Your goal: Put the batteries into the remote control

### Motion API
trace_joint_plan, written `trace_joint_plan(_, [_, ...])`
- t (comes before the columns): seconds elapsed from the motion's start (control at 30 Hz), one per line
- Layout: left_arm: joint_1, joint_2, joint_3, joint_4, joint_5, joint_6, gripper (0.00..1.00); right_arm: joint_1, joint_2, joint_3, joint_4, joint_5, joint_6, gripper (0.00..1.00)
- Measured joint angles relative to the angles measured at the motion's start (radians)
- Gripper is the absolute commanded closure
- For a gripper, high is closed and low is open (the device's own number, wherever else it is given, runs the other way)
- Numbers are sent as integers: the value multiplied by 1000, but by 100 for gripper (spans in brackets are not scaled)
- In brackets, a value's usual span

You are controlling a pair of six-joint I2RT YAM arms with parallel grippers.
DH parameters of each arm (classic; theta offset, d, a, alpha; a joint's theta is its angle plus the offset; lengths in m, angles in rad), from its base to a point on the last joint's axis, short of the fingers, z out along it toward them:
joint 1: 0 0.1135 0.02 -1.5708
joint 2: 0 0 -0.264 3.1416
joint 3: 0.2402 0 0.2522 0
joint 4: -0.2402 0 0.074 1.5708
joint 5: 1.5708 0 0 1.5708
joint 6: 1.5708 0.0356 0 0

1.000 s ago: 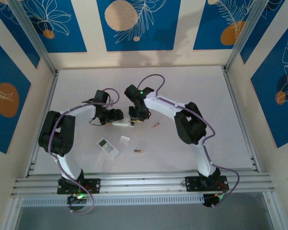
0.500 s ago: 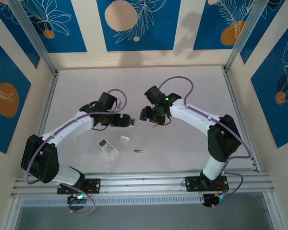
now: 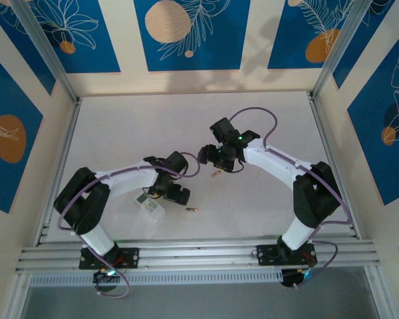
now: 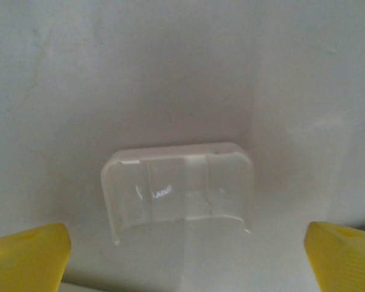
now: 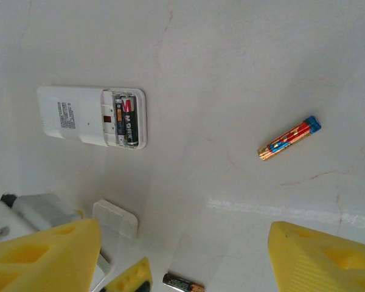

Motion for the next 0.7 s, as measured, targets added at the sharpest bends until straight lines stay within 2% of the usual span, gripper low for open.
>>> trace_joint_plan(0.1, [0, 33, 0, 21, -18, -1, 15, -2, 0, 0, -2, 0, 0, 27])
trace_joint_plan(0.27, [0, 52, 17, 17, -48, -6, 35, -10, -3, 0, -10, 1, 0, 28])
trace_joint_plan(0.53, [1, 40, 18, 41, -47, 16, 47, -24, -24, 0, -33, 5, -4, 29])
trace_joint_plan(0.7, [4, -65, 18, 105, -72, 117, 54, -62, -65, 14, -48, -24, -59, 29])
